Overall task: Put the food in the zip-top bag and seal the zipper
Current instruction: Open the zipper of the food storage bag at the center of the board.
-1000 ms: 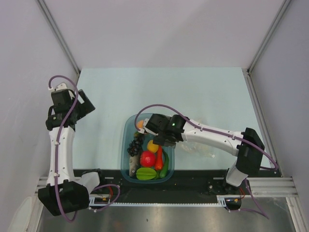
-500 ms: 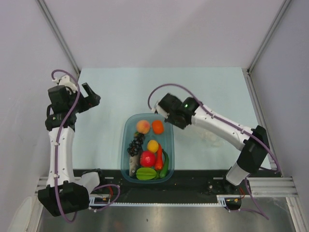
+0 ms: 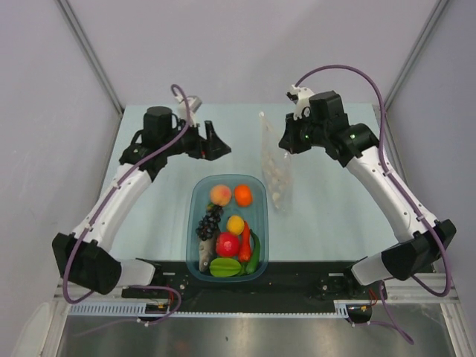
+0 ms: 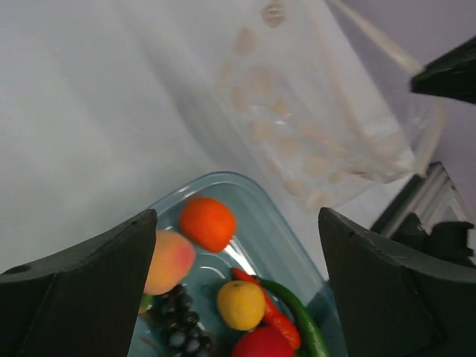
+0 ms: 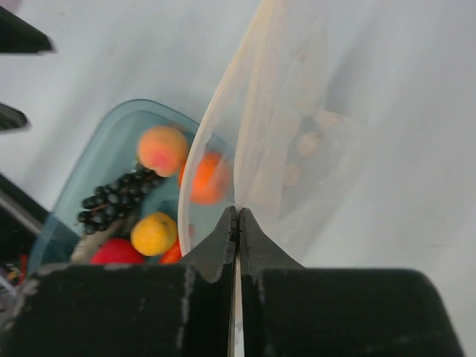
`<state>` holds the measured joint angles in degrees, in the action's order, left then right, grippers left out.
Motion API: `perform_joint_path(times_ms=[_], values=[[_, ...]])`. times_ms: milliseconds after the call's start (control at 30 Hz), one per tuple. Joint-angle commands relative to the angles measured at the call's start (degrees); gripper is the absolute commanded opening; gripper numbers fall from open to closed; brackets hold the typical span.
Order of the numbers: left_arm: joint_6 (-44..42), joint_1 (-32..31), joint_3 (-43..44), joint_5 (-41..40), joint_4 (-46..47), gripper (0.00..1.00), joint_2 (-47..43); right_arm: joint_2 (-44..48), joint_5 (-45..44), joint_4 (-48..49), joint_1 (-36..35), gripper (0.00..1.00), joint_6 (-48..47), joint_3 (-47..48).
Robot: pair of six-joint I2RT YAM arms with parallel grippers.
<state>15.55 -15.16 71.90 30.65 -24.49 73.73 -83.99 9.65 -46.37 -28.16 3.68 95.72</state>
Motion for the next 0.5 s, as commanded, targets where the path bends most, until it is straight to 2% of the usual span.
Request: perform_joint_path(times_ms=[0,100,267,300,467], values=[[5.53,-7.68,5.44,4.41,4.09,0.91,4.12,2.33,8.1,10.85,-0.23,0.0,10.81,-6.33],[8.0,-11.73,6.06,3.1,6.37,0.89,5.89,3.83,8.63,14.11,-0.84,0.0,13.71,-9.76],[7.05,-16.82,8.43,-2.95,2.97,0.74,11.86,6.81,9.16,17.62,-1.28,0.0,16.35,-13.8],[6.6,-17.27,8.78,-6.88,0.96,0.73,12.48,6.99,9.07,17.89,-1.45,0.0,16.44,-14.07],[7.04,-17.71,7.64,-12.28,-0.64,0.67,14.94,7.78,9.68,18.24,-1.37,0.0,17.14,-14.69]])
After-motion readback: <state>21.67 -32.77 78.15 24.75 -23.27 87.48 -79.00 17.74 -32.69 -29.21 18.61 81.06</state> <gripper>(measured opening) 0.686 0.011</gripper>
